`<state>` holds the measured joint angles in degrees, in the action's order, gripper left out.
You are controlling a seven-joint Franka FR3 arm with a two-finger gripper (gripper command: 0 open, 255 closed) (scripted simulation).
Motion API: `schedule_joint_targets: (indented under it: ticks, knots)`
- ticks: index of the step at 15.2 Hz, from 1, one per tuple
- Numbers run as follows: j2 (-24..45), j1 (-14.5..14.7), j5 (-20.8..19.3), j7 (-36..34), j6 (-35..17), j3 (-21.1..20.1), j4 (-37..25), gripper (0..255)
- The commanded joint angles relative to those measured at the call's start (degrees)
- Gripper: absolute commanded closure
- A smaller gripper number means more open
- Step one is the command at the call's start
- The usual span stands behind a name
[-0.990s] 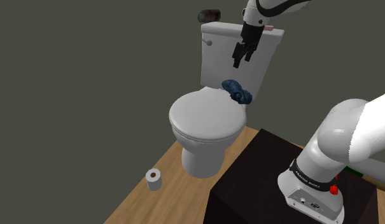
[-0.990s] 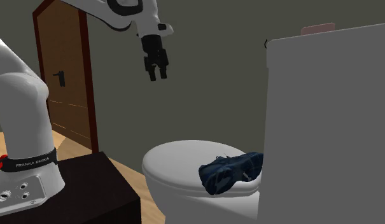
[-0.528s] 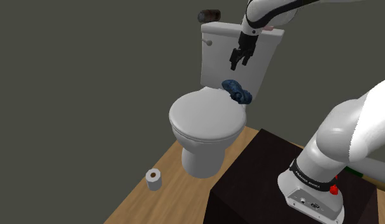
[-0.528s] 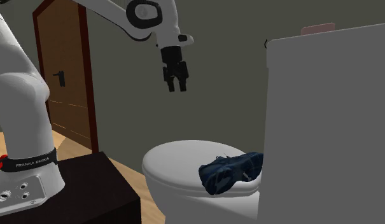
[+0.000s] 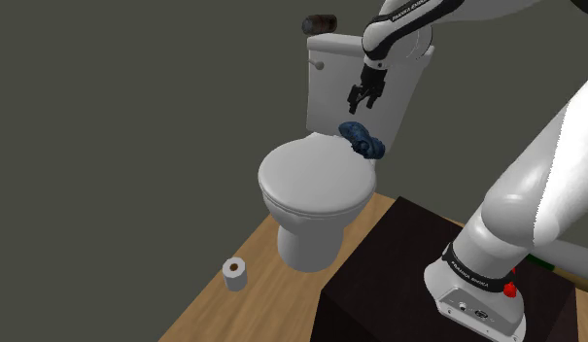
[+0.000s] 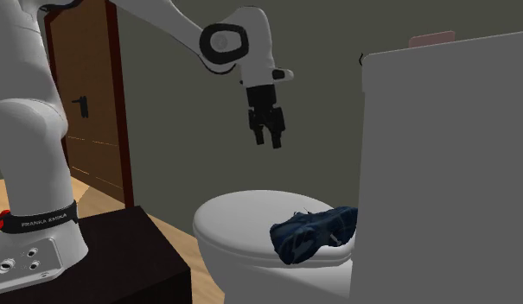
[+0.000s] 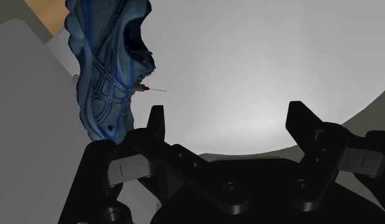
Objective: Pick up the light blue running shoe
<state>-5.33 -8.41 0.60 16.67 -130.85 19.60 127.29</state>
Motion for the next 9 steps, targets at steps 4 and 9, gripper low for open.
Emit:
schedule_joint_targets:
  ticks: [4, 9]
  knots:
    - [11.1, -2.0, 7.7, 5.7, -3.4, 2.4, -6.6, 0]
    - [21.8, -5.9, 15.7, 10.7, -4.6, 2.4, -14.5, 0]
